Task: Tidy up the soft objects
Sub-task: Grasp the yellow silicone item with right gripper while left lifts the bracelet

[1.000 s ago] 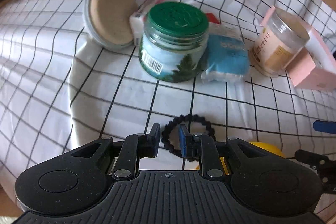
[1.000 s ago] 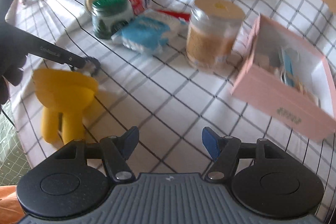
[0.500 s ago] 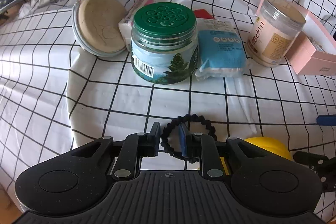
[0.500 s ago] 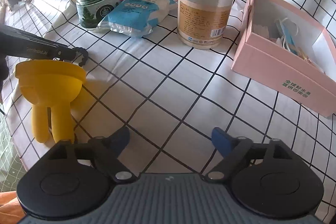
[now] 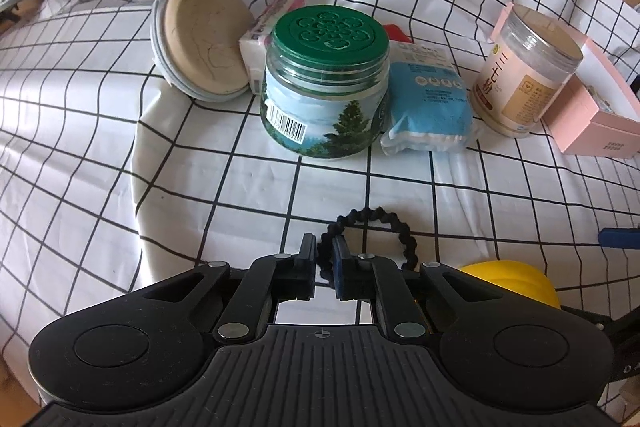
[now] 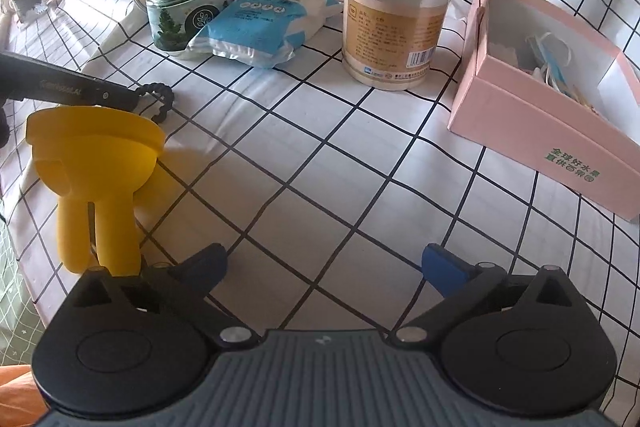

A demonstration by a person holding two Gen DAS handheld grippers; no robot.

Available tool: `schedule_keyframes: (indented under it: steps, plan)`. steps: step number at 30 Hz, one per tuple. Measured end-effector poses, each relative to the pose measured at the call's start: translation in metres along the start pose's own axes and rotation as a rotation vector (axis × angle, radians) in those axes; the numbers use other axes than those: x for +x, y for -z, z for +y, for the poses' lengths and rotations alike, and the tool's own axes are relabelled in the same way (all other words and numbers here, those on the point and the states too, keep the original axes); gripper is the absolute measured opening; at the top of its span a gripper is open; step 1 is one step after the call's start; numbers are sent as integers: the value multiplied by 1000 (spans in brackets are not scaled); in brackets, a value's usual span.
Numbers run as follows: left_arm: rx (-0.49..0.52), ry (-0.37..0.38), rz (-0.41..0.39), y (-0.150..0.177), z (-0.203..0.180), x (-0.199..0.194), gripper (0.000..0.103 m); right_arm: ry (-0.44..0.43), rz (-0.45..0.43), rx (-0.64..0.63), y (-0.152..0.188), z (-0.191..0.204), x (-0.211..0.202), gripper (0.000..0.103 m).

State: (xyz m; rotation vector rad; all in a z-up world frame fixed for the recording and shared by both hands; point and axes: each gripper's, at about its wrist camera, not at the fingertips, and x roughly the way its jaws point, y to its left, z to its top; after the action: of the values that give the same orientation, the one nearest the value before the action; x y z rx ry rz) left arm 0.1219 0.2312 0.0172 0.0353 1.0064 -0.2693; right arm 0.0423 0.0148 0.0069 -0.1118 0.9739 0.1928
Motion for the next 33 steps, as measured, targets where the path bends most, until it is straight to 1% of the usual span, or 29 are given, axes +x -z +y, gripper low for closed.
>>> schedule_keyframes:
  steps: [2, 4, 5, 6, 7, 9, 11, 13, 14, 16, 20, 23, 25, 26, 28, 29, 30, 33]
  plan:
    - [-22, 15, -4, 3, 3, -2, 10, -12, 1, -24, -1, -1, 0, 103]
    - [-50, 29, -9, 9, 8, -5, 10, -24, 22, -39, -4, -2, 0, 103]
    - [-64, 33, -12, 12, 11, -8, 10, -30, 38, -33, -6, -2, 0, 101]
    - [-80, 38, -17, 15, 14, -11, 10, -35, 43, -19, -8, -3, -3, 97]
    - [-97, 44, -23, 19, 17, -15, 10, -54, 32, -5, -11, -2, -9, 97]
    - [-130, 53, -36, 27, 25, -23, 10, -107, -27, 0, -13, 3, -27, 97]
    - [-165, 58, -50, 34, 33, -32, 10, -177, -78, -28, -17, 14, -43, 97]
    - [-195, 57, -61, 40, 39, -39, 10, -258, -91, -66, -20, 30, -50, 97]
    - [-206, 56, -67, 42, 42, -42, 10, -287, -87, -85, -22, 40, -49, 97]
    - [-228, 53, -79, 48, 47, -49, 10, -312, -72, -119, -26, 60, -42, 97]
    - [-256, 44, -95, 57, 55, -62, 10, -313, -49, -158, -36, 89, -18, 97]
    - [-265, 45, -101, 64, 60, -72, 10, -321, -41, -145, -44, 95, -2, 97]
    - [-265, 49, -102, 68, 60, -77, 10, -321, -36, -124, -49, 95, 4, 91]
    - [-263, 51, -101, 70, 59, -80, 10, -316, -38, -114, -49, 94, 3, 82]
    - [-255, 60, -101, 72, 56, -84, 10, -337, -47, -106, -50, 88, -5, 72]
    - [-247, 65, -99, 72, 54, -86, 10, -345, -54, -101, -50, 84, -10, 63]
    - [-237, 70, -96, 72, 51, -87, 10, -348, -58, -92, -49, 79, -16, 57]
    - [-185, 106, -81, 70, 32, -88, 10, -308, -101, -84, -41, 61, -40, 56]
